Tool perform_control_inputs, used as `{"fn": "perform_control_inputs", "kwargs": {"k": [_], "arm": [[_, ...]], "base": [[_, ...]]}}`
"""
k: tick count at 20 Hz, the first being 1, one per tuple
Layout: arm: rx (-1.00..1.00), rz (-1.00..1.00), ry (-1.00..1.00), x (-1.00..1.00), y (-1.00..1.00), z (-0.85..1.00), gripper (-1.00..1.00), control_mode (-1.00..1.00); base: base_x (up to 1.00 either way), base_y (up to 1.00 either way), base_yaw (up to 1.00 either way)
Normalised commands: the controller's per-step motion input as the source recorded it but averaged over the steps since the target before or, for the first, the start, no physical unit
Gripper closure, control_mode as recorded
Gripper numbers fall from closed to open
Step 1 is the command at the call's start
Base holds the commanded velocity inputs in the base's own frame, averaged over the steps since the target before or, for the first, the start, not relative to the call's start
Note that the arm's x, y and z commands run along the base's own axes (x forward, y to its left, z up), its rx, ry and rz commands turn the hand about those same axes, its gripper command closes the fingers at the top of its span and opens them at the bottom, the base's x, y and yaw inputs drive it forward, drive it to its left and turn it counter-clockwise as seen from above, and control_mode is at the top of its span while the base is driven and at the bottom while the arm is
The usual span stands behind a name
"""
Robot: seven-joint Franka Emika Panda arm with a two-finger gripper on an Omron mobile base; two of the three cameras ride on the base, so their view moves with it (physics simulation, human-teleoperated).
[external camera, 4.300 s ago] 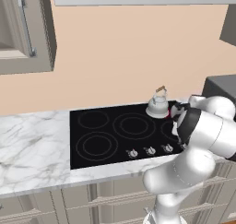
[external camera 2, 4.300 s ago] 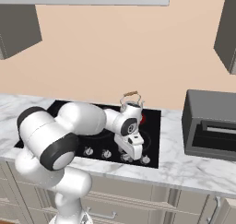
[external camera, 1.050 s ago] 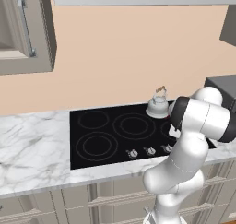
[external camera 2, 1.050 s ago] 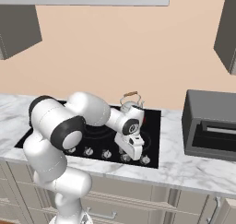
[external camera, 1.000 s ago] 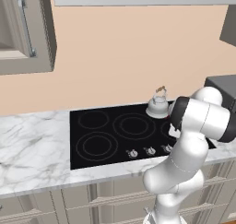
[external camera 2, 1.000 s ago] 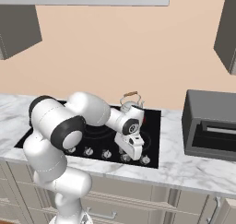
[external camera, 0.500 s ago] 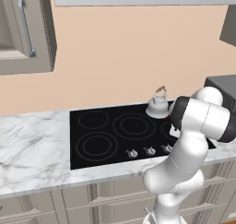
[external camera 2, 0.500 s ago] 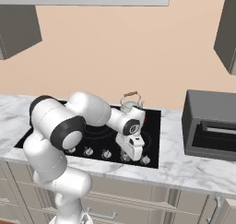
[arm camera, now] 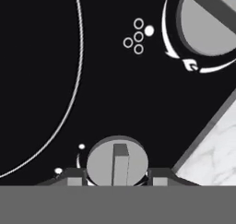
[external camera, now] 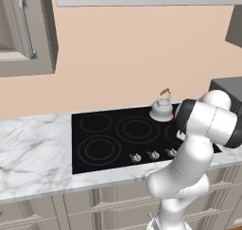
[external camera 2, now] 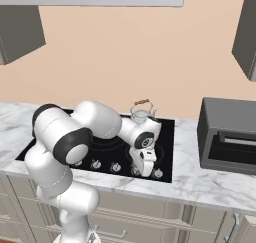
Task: Lower the heat of the kettle.
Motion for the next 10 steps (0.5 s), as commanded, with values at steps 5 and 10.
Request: {"fn": "perform_control_inputs", "kwargs": {"k": [5,10], "arm": [[0.00,-0.33,0.06,0.00,0.00,-0.08,1.00,-1.00],[0.00,-0.33,0.06,0.00,0.00,-0.10,1.00,-1.00]], "base": [[0.00,0.00,0.00],[0.00,0.00,0.00]]}}
